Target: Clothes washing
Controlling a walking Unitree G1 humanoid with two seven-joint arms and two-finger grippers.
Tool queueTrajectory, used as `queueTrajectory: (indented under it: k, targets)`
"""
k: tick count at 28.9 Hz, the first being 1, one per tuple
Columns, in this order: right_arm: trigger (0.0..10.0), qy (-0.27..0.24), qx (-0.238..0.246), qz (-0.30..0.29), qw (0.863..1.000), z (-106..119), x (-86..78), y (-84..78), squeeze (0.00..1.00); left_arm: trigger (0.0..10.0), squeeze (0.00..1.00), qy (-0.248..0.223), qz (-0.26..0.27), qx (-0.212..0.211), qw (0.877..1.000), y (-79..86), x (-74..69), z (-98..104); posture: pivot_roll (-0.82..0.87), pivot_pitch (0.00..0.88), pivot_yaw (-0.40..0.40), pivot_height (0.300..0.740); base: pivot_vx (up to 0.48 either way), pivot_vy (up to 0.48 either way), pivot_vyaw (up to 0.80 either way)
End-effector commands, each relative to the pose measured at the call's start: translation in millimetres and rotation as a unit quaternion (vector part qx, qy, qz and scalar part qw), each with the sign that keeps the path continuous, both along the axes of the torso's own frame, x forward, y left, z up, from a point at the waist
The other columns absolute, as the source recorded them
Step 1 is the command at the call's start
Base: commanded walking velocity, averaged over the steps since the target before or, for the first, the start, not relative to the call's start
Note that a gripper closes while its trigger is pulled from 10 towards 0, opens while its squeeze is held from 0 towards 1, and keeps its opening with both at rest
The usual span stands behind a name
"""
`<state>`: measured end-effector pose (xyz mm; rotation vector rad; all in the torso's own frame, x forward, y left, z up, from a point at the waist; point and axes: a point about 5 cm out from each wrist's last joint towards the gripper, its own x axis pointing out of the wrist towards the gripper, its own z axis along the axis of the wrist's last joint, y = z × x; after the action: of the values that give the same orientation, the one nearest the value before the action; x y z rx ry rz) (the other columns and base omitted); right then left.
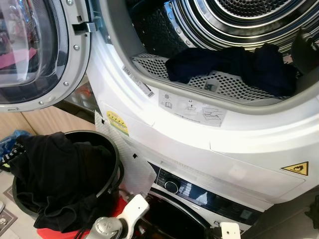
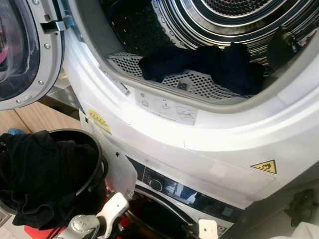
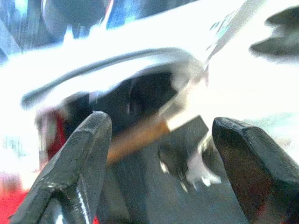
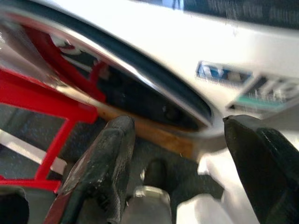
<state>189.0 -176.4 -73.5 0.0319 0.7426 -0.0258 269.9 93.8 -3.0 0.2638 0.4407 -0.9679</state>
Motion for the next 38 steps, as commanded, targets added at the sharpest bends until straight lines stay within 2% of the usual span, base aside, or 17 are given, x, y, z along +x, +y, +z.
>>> queueTrajectory:
  k: [1,4,8,9,10,11,15,17,21,24,29,30,31,32,34,37,38]
  targets:
    - [10.0,0.004,0.005,-0.011,1.0,-1.9,-2.2,1.5,0.0,10.0,0.0,-0.045,-0.03,-0.011,0.998,-7.9,4.7,11.9,0.01,0.085,0.007,0.74,0.0,0.0,0.0]
    - [10.0,0.01,0.005,-0.019,1.0,-3.7,-4.1,0.5,0.0,10.0,0.0,-0.106,-0.07,-0.05,0.991,-24.7,7.8,33.3,0.02,0.079,0.01,0.74,0.0,0.0,0.0]
    - [10.0,0.014,0.006,-0.022,1.0,-5.0,-5.8,1.6,0.0,10.0,0.0,-0.165,-0.14,-0.081,0.973,-46.7,-5.5,55.8,0.02,0.081,0.019,0.74,0.0,0.0,0.0]
    - [10.0,0.014,0.006,-0.022,1.0,-5.0,-5.8,1.6,0.0,10.0,0.0,-0.165,-0.14,-0.081,0.973,-46.7,-5.5,55.8,0.02,0.081,0.019,0.74,0.0,0.0,0.0]
    - [10.0,0.014,0.004,-0.027,1.0,-5.5,-6.6,2.2,0.0,10.0,0.0,-0.215,-0.142,-0.069,0.964,-51.7,-11.4,71.2,0.02,0.086,0.024,0.74,0.0,0.0,0.0]
    - [10.0,0.014,0.004,-0.027,1.0,-5.5,-6.6,2.2,0.0,10.0,0.0,-0.215,-0.142,-0.069,0.964,-51.7,-11.4,71.2,0.02,0.086,0.024,0.74,0.0,0.0,0.0]
    - [10.0,0.021,-0.003,-0.032,0.999,-7.8,-10.5,1.7,0.0,10.0,0.0,-0.271,-0.099,-0.06,0.956,-50.9,-13.4,105.2,0.02,0.096,0.024,0.74,0.0,0.0,0.0]
    - [10.0,0.026,-0.004,-0.033,0.999,-8.6,-11.7,1.8,0.0,10.0,0.0,-0.285,-0.064,-0.044,0.955,-47.3,-9.9,117.7,0.03,0.104,0.028,0.74,0.0,0.0,0.0]
    - [10.0,0.035,-0.011,-0.031,0.999,-9.4,-11.1,4.1,0.0,10.0,0.0,-0.304,0.051,-0.031,0.951,-32.5,-6.3,146.6,0.05,0.119,0.033,0.74,0.0,0.0,0.0]
    - [10.0,0.034,-0.01,-0.035,0.999,-9.0,-9.9,4.5,0.0,10.0,0.0,-0.31,0.062,-0.023,0.948,-29.5,-6.6,149.5,0.06,0.124,0.033,0.74,0.0,0.0,0.0]
    - [10.0,0.038,-0.012,-0.041,0.998,-9.3,-9.4,6.0,0.0,10.0,0.0,-0.32,0.165,0.016,0.933,-4.7,-5.3,157.5,0.07,0.132,0.031,0.74,0.0,0.0,0.0]
    - [10.0,0.038,-0.012,-0.041,0.998,-9.3,-9.4,6.0,0.0,10.0,0.0,-0.32,0.165,0.016,0.933,-4.7,-5.3,157.5,0.07,0.132,0.031,0.74,0.0,0.0,0.0]
    - [10.0,0.04,-0.012,-0.043,0.998,-10.1,-11.0,6.0,0.0,10.0,0.0,-0.341,0.181,0.037,0.922,3.2,-4.3,160.8,0.06,0.133,0.029,0.74,0.0,0.0,0.0]
    - [10.0,0.042,-0.015,-0.043,0.998,-10.6,-12.2,5.6,0.0,10.0,0.0,-0.345,0.189,0.045,0.918,6.3,-5.1,161.1,0.06,0.135,0.028,0.74,0.0,0.0,0.0]
    - [10.0,0.049,-0.019,-0.046,0.998,-12.3,-15.8,3.9,0.0,10.0,0.0,-0.344,0.205,0.04,0.915,15.0,-8.9,159.9,0.06,0.135,0.028,0.74,0.0,0.0,0.0]
    - [10.0,0.053,-0.024,-0.053,0.997,-13.9,-20.0,1.2,0.0,10.0,0.0,-0.331,0.148,-0.051,0.931,11.2,-24.1,161.2,0.07,0.141,0.025,0.74,0.0,0.0,0.0]
    - [10.0,0.058,-0.024,-0.052,0.997,-15.1,-22.8,1.1,0.0,10.0,0.0,-0.35,0.147,-0.062,0.923,19.2,-32.2,164.1,0.07,0.144,0.027,0.74,0.0,0.0,0.0]
